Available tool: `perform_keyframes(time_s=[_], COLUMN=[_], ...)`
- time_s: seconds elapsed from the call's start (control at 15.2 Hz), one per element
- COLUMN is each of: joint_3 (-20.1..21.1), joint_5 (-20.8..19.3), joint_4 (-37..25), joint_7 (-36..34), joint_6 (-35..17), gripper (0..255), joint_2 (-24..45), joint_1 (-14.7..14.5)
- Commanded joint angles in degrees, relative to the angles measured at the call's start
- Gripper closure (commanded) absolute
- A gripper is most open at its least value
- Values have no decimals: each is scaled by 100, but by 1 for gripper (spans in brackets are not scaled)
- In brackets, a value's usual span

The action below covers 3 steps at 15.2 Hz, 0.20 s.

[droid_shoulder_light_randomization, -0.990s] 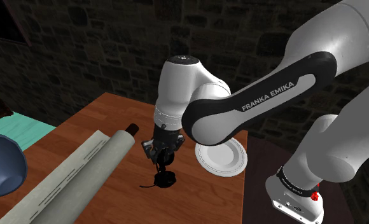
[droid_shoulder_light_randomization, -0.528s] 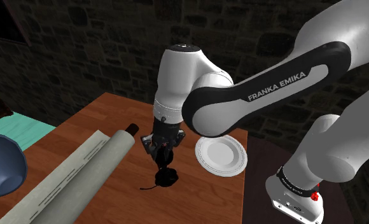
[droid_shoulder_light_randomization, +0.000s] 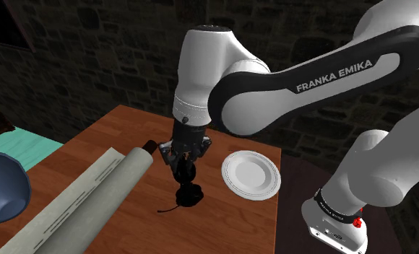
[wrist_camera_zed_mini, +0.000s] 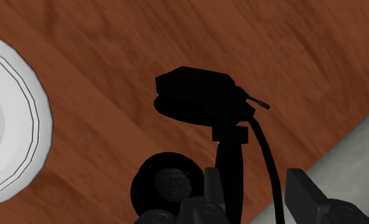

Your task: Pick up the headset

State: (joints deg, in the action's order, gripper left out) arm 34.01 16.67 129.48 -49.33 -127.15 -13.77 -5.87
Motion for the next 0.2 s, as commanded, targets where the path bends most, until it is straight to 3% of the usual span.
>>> perform_keyframes(time_s=[0.0, 0.13], joint_3=[-28, -30], joint_5=[-8, -7], joint_4=[-135, -143], joint_7=[-9, -9], joint_6=[174, 187], gripper=[255, 255], joint_2=[-44, -48], joint_1=[8, 8])
